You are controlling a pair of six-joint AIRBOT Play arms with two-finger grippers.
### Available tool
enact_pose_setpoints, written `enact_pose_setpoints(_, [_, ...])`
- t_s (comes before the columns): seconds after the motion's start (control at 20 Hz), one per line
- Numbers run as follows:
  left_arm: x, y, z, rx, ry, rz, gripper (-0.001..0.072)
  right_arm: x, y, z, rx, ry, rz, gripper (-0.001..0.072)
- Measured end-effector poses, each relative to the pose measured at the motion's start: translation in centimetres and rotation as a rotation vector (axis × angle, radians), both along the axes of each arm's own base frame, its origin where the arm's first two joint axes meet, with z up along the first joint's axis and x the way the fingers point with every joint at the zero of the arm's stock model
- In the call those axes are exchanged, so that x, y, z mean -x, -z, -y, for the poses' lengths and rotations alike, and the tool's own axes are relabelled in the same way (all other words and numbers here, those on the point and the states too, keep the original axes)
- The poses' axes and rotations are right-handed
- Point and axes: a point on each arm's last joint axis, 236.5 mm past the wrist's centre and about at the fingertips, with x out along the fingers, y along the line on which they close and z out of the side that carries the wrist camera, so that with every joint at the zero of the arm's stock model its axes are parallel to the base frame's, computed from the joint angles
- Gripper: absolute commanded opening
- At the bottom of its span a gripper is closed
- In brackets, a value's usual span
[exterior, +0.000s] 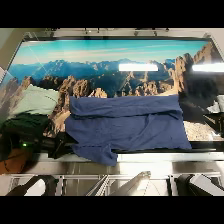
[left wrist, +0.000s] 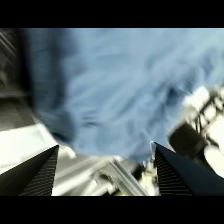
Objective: Fold the shirts.
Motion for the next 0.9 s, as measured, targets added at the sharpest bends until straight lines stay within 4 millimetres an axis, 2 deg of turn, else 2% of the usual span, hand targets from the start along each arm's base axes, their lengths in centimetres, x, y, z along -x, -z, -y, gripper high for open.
enact_pose_setpoints(0.15, [0.4,1.5,-0.8,-0.081,-0.046,0.030,0.0622,-0.2,-0.5,-0.3,-0.021,0.004,0.019,0.0436])
enact_pose_setpoints(0.4, [-0.3,2.2,-1.7,-0.149,-0.102,0.081,0.0621,-0.3,-0.8,-0.5,-0.033,0.005,0.031,0.0436])
enact_pose_setpoints(0.55, [-1.1,2.5,-1.4,-0.128,-0.112,0.104,0.0619,-0.3,-0.9,-0.4,-0.035,0.007,0.033,0.0437])
enact_pose_setpoints(0.6, [-1.4,2.6,-1.1,-0.101,-0.110,0.115,0.0586,-0.3,-0.9,-0.4,-0.036,0.007,0.034,0.0437])
enact_pose_setpoints(0.65, [-1.7,2.6,-0.6,-0.073,-0.104,0.126,0.0492,-0.3,-0.9,-0.4,-0.037,0.007,0.035,0.0436])
enact_pose_setpoints(0.7, [-1.8,2.8,-0.3,-0.051,-0.096,0.131,0.0439,-0.3,-0.9,-0.4,-0.037,0.007,0.034,0.0437])
enact_pose_setpoints(0.75, [-1.8,3.0,0.0,-0.028,-0.088,0.132,0.0338,-0.2,-0.8,-0.5,-0.034,0.004,0.030,0.0438])
enact_pose_setpoints(0.8, [-1.7,3.2,0.3,-0.006,-0.076,0.130,0.0102,0.0,-0.6,-0.5,-0.027,-0.004,0.017,0.0446])
enact_pose_setpoints(0.85, [-1.5,3.5,0.5,0.003,-0.063,0.126,0.0023,0.5,0.0,-0.6,-0.019,-0.015,-0.012,0.0506])
enact_pose_setpoints(0.9, [-1.1,3.7,0.8,0.021,-0.045,0.120,0.0023,1.4,0.8,-0.7,-0.011,-0.027,-0.060,0.0557])
